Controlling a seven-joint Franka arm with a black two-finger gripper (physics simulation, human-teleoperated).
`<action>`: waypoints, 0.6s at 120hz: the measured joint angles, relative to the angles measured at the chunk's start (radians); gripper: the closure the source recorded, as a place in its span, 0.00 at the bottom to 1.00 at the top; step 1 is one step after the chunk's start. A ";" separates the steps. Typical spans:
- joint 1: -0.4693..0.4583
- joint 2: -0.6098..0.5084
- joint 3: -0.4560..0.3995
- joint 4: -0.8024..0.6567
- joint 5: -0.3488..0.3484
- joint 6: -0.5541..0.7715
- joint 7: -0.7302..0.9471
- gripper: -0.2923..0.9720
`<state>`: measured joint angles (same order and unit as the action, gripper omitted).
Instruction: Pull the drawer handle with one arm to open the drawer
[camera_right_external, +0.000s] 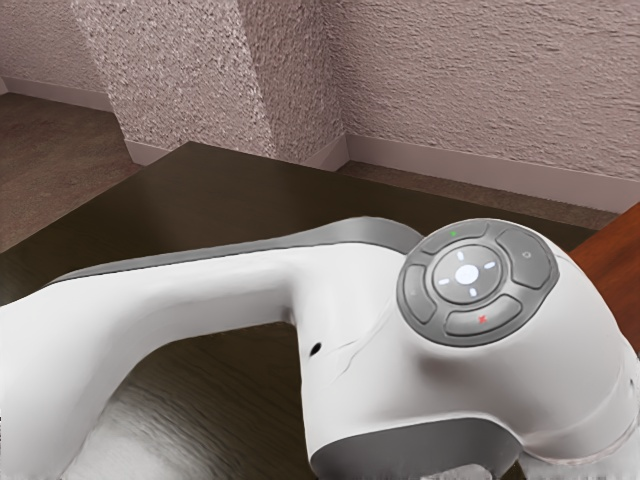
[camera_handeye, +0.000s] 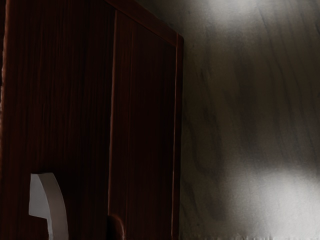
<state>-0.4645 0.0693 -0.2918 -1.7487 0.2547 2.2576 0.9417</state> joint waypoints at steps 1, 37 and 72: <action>0.001 0.000 0.000 0.000 0.000 0.000 0.000 0.23; 0.003 0.026 0.027 -0.002 0.012 0.000 -0.001 0.23; 0.004 0.048 0.038 0.001 0.023 0.003 -0.002 0.22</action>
<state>-0.4602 0.1175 -0.2538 -1.7476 0.2773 2.2606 0.9399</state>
